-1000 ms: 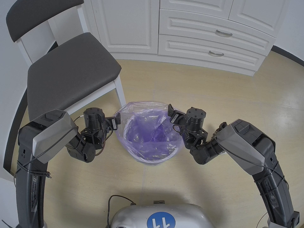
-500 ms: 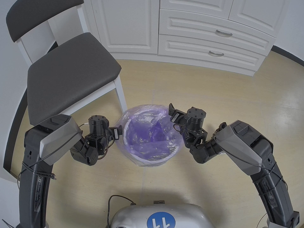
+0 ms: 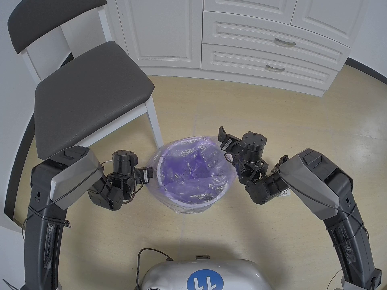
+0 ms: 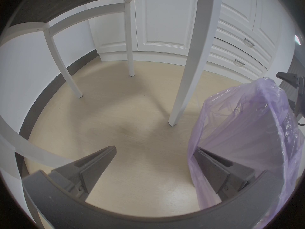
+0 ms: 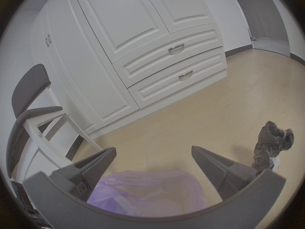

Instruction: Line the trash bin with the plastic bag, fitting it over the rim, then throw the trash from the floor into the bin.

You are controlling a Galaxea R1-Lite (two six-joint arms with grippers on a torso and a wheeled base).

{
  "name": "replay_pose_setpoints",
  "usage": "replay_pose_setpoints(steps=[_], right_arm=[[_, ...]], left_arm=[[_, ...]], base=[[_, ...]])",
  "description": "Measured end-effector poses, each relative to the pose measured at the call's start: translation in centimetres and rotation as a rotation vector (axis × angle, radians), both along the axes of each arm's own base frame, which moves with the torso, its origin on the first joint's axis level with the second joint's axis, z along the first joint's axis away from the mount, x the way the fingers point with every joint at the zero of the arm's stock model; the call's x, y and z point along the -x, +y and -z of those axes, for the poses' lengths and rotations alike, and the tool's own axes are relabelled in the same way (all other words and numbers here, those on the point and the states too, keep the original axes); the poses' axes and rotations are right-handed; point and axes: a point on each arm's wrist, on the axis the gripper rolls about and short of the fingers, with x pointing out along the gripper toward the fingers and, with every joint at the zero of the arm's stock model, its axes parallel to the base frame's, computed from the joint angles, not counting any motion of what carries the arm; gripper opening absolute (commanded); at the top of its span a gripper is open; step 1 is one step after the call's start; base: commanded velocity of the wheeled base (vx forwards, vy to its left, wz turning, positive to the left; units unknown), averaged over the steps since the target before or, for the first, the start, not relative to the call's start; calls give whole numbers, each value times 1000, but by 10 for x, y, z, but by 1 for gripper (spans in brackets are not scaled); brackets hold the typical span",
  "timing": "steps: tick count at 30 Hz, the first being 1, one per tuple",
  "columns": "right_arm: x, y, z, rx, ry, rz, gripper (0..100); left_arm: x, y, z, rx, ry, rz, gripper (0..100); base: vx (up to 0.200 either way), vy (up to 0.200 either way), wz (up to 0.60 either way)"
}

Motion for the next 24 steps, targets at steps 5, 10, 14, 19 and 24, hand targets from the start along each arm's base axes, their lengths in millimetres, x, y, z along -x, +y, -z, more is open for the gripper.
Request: replay_pose_setpoints(steps=[5, 10, 14, 19, 24], right_arm=[[12, 1, -7, 24, 23, -11, 100], [36, 5, -7, 110, 85, -42, 100], [63, 13, 0, 215, 151, -87, 100], [100, 23, 2, 346, 201, -156, 100], [117, 25, -6, 379, 205, -184, 100]], left_arm=[[7, 2, -7, -5, 14, 4, 100], [23, 6, -29, -7, 47, 31, 100], [36, 8, -47, -13, 67, 55, 100], [55, 9, -69, -26, 76, 90, 100], [72, -9, -82, -26, 64, 148, 100]], base=[[0, 0, 0], [0, 0, 0], [0, 0, 0], [0, 0, 0], [0, 0, 0]])
